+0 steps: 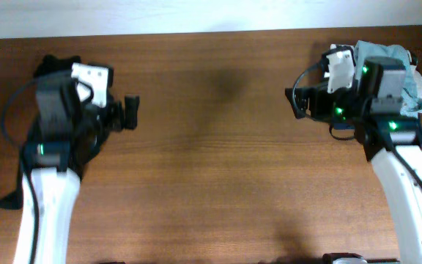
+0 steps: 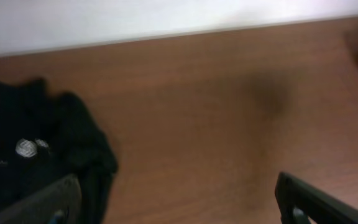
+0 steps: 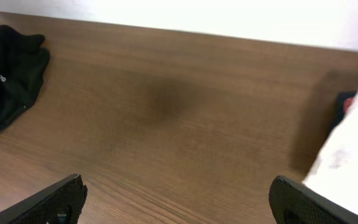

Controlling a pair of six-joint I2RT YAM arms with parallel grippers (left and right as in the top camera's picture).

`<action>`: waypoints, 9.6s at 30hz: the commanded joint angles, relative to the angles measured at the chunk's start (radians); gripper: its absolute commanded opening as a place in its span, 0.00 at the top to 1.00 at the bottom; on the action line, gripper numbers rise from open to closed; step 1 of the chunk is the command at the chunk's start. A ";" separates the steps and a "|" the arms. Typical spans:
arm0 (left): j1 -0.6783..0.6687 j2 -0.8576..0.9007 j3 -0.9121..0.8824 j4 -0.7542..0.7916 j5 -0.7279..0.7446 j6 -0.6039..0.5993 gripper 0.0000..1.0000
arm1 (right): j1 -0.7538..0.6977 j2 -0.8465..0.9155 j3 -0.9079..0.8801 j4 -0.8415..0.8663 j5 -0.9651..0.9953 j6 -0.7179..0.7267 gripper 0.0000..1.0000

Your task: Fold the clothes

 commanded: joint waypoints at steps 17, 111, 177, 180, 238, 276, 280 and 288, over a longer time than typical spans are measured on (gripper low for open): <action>0.050 0.449 0.172 0.167 -0.436 -0.072 0.01 | 0.005 0.114 0.029 -0.005 -0.068 0.058 0.01; -0.301 0.256 0.315 0.216 -0.278 -0.200 0.99 | 0.313 0.528 0.033 0.771 -0.367 0.695 0.14; -0.439 0.344 0.313 -0.174 -0.008 0.071 0.19 | 0.169 0.469 0.948 -0.372 0.222 0.046 0.96; -0.512 0.345 0.312 -0.212 0.040 0.126 0.19 | 0.169 0.469 0.948 -0.373 0.222 0.046 0.96; -0.583 0.485 0.328 0.045 -0.675 -0.126 0.99 | 0.069 0.463 0.947 -0.435 0.160 0.077 0.96; -0.350 -0.241 0.328 -0.248 -0.672 -0.230 0.99 | -0.016 -0.084 0.948 -0.900 0.124 0.084 0.96; -0.351 -0.278 0.328 -0.279 -0.645 -0.232 0.99 | -0.017 -0.136 0.948 -0.927 0.135 0.084 0.96; -0.351 -0.309 0.328 -0.335 -0.602 -0.256 0.99 | -0.016 -0.201 0.948 -0.950 0.144 0.084 0.96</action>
